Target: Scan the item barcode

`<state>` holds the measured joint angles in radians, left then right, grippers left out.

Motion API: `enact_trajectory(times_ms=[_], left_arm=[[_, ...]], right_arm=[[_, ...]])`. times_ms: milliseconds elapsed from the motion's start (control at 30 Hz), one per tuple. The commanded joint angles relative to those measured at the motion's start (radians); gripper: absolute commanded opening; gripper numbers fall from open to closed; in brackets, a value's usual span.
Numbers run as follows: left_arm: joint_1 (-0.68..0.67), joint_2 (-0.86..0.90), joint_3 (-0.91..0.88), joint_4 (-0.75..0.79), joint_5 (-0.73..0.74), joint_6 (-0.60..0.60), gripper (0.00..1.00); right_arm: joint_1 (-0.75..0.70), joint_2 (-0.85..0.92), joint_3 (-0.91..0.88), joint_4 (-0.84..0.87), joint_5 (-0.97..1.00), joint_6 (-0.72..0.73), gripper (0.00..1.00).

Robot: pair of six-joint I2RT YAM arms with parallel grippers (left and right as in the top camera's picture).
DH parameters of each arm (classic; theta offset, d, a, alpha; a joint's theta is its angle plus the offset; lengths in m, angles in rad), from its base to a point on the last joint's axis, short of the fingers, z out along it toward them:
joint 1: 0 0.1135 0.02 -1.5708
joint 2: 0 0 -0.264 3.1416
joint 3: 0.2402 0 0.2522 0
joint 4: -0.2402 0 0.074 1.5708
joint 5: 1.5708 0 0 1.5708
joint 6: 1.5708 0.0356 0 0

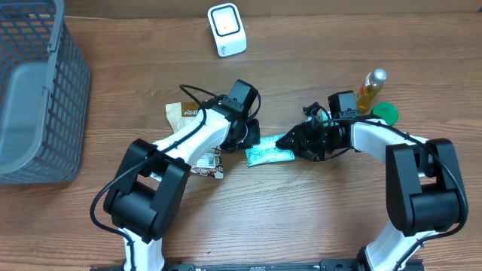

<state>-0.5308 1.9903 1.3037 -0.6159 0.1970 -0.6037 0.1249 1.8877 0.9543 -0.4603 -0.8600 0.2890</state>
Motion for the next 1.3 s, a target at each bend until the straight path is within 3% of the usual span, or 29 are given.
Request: enact_trajectory(times_ms=[0, 433, 1267], left_arm=[[-0.007, 0.018, -0.014, -0.002, -0.023, -0.002, 0.06], [-0.007, 0.018, -0.014, 0.000, -0.024, -0.002, 0.07], [-0.007, 0.018, -0.014, 0.000, -0.024, -0.002, 0.08]], right_arm=[[0.003, 0.003, -0.006, 0.011, -0.077, -0.001, 0.40], [0.004, 0.003, -0.006, 0.033, -0.129, -0.001, 0.33], [0.046, 0.003, -0.006, 0.067, -0.066, 0.028, 0.33]])
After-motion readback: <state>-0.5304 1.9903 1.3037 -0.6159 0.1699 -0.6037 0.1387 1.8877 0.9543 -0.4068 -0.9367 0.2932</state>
